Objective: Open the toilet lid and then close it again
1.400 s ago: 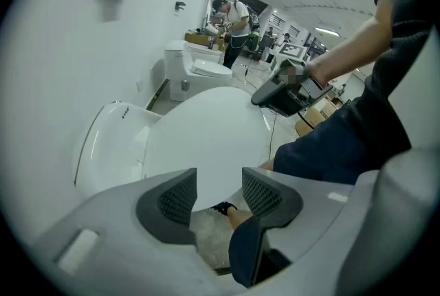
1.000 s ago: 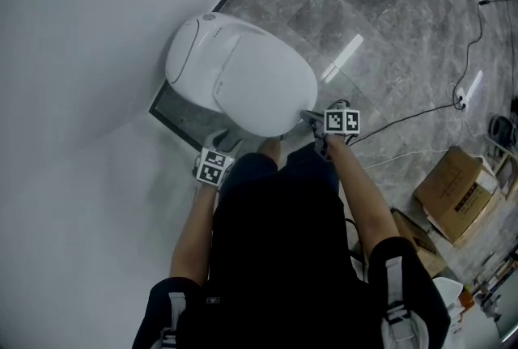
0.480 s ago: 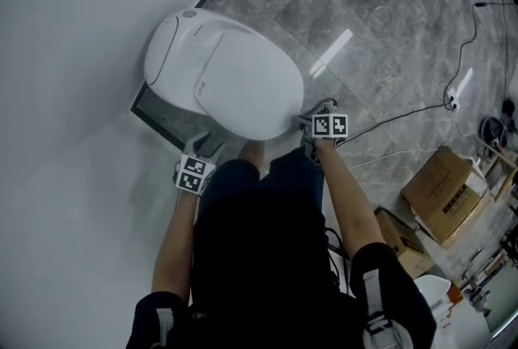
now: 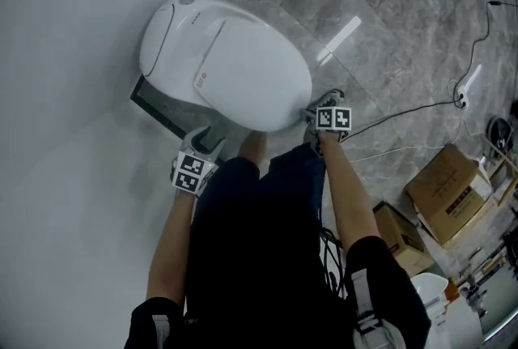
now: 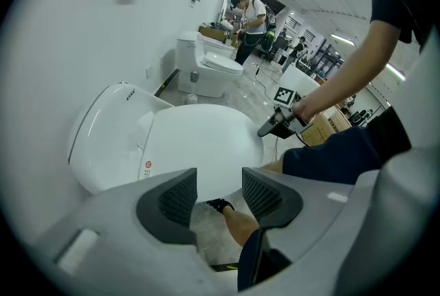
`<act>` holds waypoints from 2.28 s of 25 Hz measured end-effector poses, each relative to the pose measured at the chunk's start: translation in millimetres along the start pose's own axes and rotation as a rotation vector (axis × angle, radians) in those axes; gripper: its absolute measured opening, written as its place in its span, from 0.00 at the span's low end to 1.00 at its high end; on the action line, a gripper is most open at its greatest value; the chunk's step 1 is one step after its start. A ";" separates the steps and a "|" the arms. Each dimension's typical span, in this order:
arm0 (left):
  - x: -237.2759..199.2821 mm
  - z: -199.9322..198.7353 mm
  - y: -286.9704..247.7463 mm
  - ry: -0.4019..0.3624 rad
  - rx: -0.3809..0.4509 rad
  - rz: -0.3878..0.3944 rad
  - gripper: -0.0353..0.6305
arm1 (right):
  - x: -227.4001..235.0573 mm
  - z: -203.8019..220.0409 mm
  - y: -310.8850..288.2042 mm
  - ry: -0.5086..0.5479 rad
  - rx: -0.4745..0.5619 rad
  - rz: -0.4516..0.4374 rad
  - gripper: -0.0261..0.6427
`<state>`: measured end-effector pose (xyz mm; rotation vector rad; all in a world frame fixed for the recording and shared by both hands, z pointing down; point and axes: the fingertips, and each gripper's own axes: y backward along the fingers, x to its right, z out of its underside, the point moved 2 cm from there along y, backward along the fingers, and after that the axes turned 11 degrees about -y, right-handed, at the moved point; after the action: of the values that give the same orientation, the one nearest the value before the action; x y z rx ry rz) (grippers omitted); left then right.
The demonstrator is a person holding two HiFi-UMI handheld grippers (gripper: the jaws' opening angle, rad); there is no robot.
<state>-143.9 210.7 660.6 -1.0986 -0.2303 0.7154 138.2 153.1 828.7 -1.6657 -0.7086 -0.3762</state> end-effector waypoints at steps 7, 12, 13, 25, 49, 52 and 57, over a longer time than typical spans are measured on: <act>-0.8 2.6 -8.3 0.010 -0.026 0.020 0.38 | 31.4 -8.3 -25.8 0.015 -0.019 0.064 0.14; 4.8 -4.3 -21.6 -0.001 -0.035 0.055 0.38 | 45.6 -14.3 -39.3 0.020 -0.017 0.115 0.15; 5.1 -7.2 -24.7 -0.005 -0.031 0.057 0.38 | 48.1 -15.6 -40.8 0.018 -0.016 0.118 0.16; 5.9 -16.1 -41.5 -0.022 -0.029 0.068 0.38 | 70.5 -24.9 -65.3 0.053 -0.063 0.287 0.19; 4.1 -26.1 -59.3 0.074 0.028 0.068 0.37 | 47.9 -39.0 -56.0 0.166 -0.080 0.215 0.23; 0.5 -34.5 -55.3 0.106 0.057 0.046 0.36 | 13.0 -48.2 -39.5 0.238 -0.069 0.136 0.23; 7.0 -60.2 -42.5 0.152 0.129 0.030 0.35 | -57.5 -57.2 6.6 0.497 -0.065 0.019 0.23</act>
<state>-90.6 160.1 668.9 -1.0290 -0.0372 0.6606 106.4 83.2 801.7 -1.5508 -0.3114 -0.7725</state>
